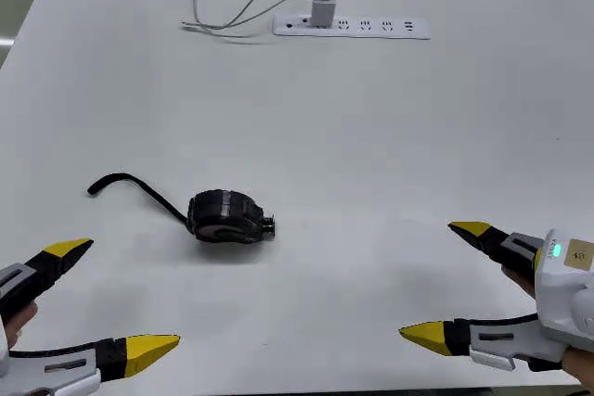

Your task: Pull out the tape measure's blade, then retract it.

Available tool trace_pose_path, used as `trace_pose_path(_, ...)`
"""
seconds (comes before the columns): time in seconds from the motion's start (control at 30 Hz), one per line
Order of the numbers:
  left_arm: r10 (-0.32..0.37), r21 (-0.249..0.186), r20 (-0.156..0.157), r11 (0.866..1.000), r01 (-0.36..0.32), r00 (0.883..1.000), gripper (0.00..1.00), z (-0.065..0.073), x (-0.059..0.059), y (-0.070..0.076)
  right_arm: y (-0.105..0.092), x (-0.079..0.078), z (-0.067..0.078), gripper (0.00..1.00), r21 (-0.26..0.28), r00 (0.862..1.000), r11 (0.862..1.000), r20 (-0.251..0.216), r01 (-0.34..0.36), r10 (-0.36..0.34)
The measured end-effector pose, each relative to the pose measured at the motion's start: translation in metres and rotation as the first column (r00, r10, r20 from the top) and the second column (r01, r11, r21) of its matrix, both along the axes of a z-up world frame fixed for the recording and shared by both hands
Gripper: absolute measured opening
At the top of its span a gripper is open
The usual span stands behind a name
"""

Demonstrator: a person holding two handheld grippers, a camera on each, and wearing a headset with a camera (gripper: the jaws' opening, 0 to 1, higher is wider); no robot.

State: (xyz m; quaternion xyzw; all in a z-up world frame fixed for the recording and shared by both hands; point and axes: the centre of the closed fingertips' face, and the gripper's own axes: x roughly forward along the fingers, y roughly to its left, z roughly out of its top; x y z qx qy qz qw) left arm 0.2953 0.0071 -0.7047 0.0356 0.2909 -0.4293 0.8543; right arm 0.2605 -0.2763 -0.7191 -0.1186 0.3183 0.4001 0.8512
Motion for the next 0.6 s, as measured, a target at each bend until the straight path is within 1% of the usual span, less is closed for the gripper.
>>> trace_pose_path(0.23,-0.008,-0.003,-0.004,1.000,0.008,1.000,0.96,-0.0014,0.0026,-0.0014,-0.0015,-0.0004,-0.0029,0.84,0.000,1.000,1.000,-0.012,-0.002,0.002)
trace_pose_path(0.53,-0.011,-0.002,-0.007,1.000,0.011,1.000,0.95,-0.0020,0.0029,-0.0022,-0.0016,-0.0022,-0.0056,0.84,0.000,1.000,1.000,-0.023,-0.002,0.002)
trace_pose_path(0.6,-0.011,-0.003,-0.012,1.000,0.011,1.000,0.95,-0.0026,0.0024,-0.0026,-0.0010,-0.0023,-0.0059,0.84,0.002,1.000,1.000,-0.025,-0.003,0.003)
